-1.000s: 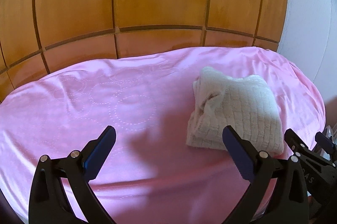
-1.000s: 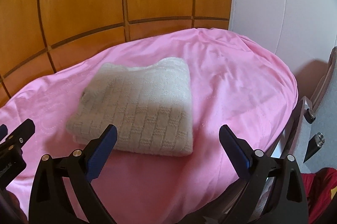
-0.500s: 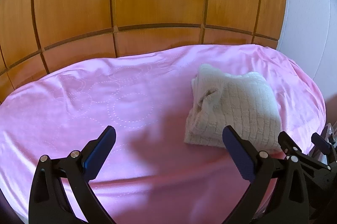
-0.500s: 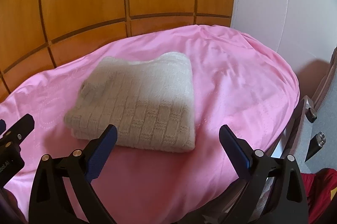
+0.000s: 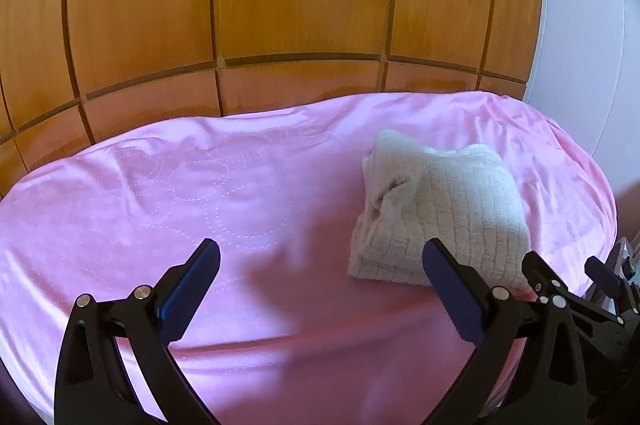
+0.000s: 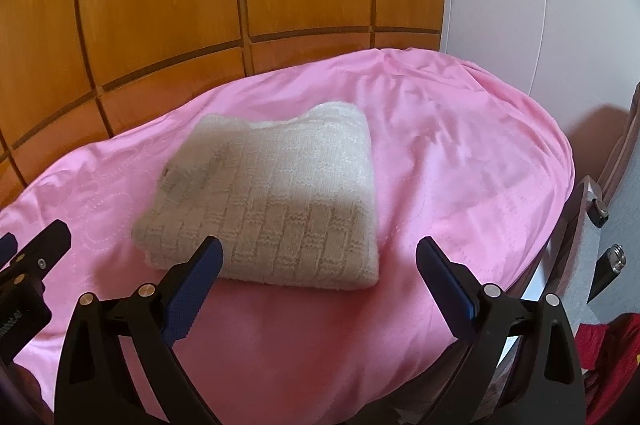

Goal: Fold small clothes

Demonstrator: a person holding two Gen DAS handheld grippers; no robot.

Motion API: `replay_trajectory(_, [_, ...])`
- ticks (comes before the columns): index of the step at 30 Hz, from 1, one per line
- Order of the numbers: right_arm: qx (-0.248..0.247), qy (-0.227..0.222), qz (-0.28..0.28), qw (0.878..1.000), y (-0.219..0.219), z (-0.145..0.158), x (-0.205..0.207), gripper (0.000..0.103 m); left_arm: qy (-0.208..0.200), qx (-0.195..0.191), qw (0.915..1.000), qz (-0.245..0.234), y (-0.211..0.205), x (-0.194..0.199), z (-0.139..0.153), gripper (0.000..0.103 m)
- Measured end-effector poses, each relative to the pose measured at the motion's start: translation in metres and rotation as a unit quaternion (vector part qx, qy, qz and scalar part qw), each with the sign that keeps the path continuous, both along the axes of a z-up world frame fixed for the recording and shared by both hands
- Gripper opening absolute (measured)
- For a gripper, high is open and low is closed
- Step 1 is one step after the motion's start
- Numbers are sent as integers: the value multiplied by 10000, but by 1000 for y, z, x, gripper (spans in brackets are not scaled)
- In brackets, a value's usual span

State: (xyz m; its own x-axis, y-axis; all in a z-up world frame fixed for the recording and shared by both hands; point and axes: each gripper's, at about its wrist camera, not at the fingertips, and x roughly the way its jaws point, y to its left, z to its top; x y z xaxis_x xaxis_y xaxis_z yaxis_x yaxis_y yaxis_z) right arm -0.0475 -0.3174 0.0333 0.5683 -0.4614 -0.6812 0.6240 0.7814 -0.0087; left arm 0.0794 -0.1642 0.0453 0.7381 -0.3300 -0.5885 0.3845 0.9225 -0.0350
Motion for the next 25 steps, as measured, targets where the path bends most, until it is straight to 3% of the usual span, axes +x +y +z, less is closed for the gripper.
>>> replay_trajectory(19, [110, 91, 155, 9998, -2, -10, 5, 96, 153, -15, 9999, 3, 2, 6, -6, 101])
replay_trajectory(25, [143, -117, -172, 9997, -49, -2, 6, 99, 457, -8, 9988, 173, 8, 18, -18, 101])
